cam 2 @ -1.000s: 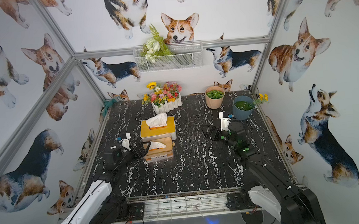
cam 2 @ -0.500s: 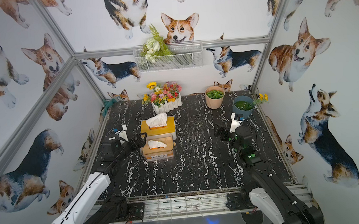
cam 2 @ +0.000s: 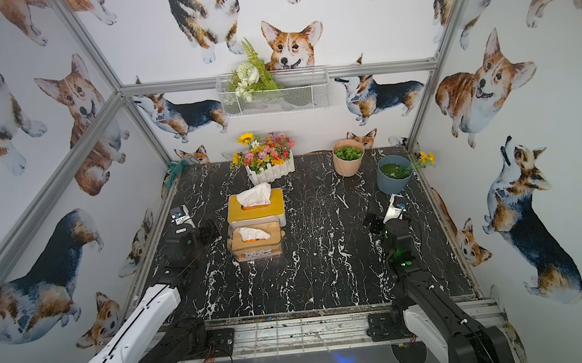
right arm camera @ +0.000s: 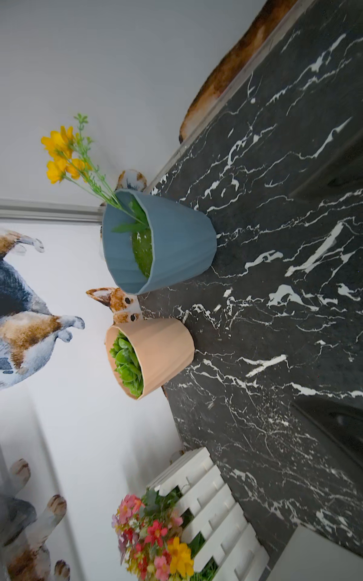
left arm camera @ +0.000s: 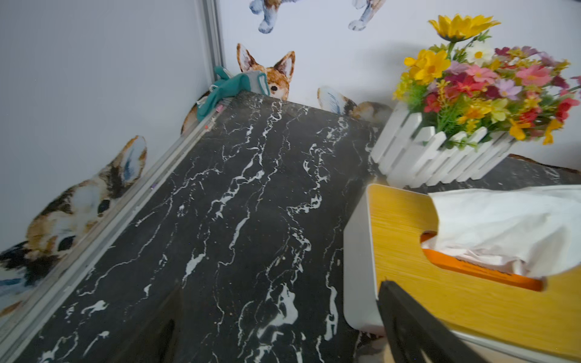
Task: Put the tissue paper into the tissue box
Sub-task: Reset both arms
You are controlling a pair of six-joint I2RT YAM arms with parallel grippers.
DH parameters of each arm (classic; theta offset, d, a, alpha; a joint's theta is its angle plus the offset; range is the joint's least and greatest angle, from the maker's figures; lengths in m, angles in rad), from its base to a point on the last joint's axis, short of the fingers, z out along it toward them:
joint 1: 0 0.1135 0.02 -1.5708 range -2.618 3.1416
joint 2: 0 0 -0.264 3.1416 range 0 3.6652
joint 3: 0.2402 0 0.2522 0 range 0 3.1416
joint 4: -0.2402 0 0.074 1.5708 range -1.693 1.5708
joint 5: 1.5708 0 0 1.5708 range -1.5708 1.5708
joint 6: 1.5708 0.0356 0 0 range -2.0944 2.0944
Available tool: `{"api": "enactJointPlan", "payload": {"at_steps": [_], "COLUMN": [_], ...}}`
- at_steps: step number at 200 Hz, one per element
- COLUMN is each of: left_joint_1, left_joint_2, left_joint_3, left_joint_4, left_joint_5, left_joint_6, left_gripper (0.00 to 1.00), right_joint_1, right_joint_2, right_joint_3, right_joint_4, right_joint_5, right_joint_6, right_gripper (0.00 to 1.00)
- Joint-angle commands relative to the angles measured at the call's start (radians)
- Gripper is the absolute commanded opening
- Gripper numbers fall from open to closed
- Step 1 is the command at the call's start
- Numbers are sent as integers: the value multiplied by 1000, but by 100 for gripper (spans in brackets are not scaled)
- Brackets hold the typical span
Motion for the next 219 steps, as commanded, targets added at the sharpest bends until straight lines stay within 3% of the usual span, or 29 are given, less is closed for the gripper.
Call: {"api": "enactJointPlan", "payload": {"at_steps": [1, 53, 117, 160, 219], "left_joint_1": [2, 17, 42, 48, 80], "left_joint_2": [-3, 89, 322, 418, 526], "left_joint_3": [-58, -178, -252, -204, -104], "left_joint_4": [193, 447, 759, 819, 783], "left_joint_5": [-133, -190, -124, -48, 120], "left_joint_6": [89, 151, 187, 202, 249], "left_gripper": [100, 100, 100, 100, 100], "right_joint_1": [0, -1, -2, -26, -58], "right_joint_2": [23, 219, 365, 564, 604], "right_joint_3": [-61, -194, -124, -158, -119], "right_joint_4": [221, 610, 654, 924, 869], "right_joint_5": [68, 1, -72, -117, -153], "right_joint_6": [-81, -152, -250, -284, -254], "right_gripper": [100, 100, 100, 100, 100]}}
